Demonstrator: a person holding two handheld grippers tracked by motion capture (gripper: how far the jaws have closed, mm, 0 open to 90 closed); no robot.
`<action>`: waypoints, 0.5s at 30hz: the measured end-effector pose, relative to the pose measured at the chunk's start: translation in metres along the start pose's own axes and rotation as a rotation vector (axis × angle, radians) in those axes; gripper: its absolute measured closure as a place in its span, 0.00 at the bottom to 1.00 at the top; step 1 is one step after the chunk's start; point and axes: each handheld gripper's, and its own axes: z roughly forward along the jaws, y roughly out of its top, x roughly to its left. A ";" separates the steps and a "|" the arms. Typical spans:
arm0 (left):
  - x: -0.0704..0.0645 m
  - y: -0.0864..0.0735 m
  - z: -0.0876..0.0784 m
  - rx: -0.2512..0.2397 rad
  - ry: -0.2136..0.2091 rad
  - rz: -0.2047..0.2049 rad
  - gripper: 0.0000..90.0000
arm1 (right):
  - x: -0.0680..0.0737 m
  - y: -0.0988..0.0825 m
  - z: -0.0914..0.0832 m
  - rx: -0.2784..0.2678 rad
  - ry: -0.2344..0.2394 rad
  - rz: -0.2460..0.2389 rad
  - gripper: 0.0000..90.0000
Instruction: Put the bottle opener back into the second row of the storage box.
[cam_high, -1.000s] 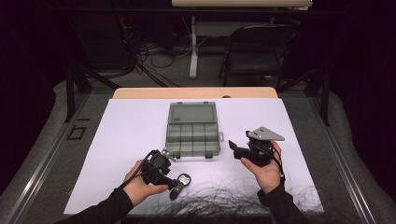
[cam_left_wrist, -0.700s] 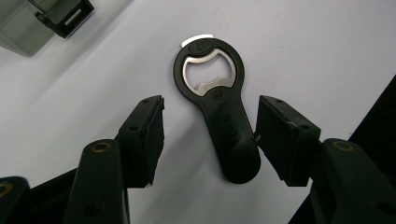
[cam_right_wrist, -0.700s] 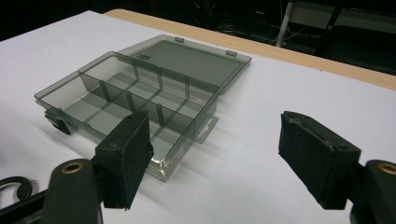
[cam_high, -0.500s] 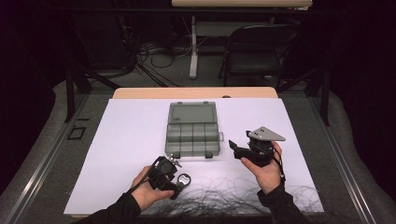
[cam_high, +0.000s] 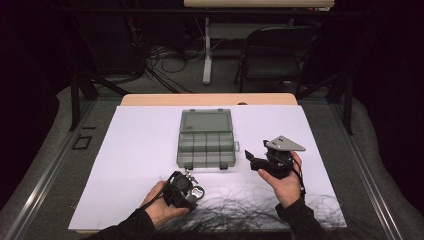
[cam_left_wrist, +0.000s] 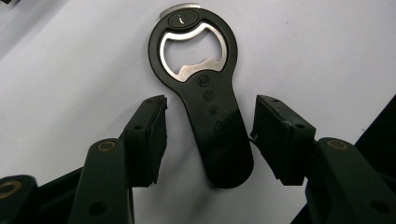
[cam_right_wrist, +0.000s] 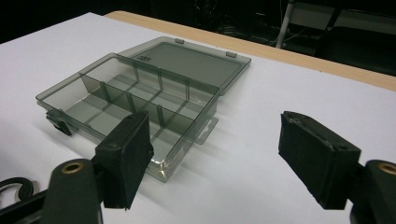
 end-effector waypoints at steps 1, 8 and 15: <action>0.000 0.001 0.000 0.005 0.000 0.002 0.51 | 0.000 0.000 0.000 0.001 0.000 0.002 0.28; -0.003 0.006 0.002 0.043 0.013 0.000 0.53 | -0.002 0.000 0.000 -0.002 0.000 0.012 0.28; 0.001 0.010 0.002 0.068 0.002 -0.028 0.56 | -0.004 0.000 0.000 0.000 -0.003 0.017 0.28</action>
